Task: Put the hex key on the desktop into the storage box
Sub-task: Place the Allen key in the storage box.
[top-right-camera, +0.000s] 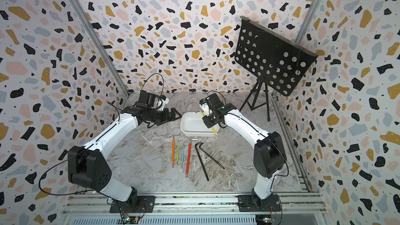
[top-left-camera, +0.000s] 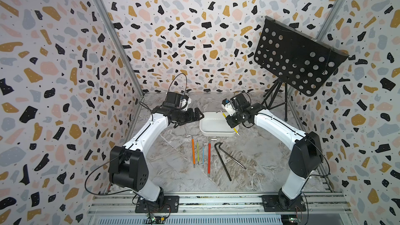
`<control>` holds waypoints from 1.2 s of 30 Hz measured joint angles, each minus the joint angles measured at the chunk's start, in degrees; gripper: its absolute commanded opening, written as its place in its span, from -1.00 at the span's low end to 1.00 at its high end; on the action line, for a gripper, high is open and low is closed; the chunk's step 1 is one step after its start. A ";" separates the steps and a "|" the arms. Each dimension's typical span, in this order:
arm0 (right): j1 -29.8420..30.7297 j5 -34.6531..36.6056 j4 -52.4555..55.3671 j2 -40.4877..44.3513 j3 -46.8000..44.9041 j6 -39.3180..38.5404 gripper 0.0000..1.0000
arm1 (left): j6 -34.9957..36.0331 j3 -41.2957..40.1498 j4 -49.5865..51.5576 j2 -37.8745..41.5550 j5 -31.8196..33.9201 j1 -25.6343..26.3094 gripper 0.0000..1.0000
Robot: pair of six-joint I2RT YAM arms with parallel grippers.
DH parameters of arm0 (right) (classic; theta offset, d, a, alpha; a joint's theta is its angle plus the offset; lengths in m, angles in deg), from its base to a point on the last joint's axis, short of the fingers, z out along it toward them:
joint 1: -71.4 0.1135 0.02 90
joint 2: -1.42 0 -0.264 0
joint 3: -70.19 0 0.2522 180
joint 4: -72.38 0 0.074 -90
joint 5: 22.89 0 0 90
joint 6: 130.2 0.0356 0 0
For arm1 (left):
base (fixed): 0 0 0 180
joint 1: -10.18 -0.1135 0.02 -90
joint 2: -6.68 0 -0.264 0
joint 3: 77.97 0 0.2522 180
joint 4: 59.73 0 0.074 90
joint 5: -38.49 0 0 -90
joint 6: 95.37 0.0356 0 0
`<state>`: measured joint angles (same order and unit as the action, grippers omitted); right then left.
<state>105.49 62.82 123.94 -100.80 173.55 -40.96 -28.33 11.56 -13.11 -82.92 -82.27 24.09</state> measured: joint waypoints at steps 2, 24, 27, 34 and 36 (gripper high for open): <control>0.00 -0.35 -0.17 -1.20 1.40 -0.90 -1.00 | -0.52 -0.20 0.00 0.13 0.20 -0.02 0.99; -0.11 -1.49 -0.33 -16.41 14.75 -10.05 -1.00 | -2.34 -0.70 -0.46 0.11 0.57 -3.39 0.99; -0.11 -1.46 -0.79 -18.14 14.75 -10.05 -1.00 | -2.56 -0.74 -0.57 0.11 0.55 -3.91 0.99; -0.11 -1.53 -2.91 -19.76 14.73 -10.36 -1.00 | -3.17 -0.76 -0.63 0.11 -0.02 -3.93 0.99; -0.11 -1.53 -3.21 -19.89 14.73 -10.49 -1.00 | -3.23 -0.76 -0.63 0.11 -0.09 -3.91 0.99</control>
<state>105.38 61.29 120.73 -120.68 188.29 -51.45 -31.56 10.79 -13.74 -82.82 -82.36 20.18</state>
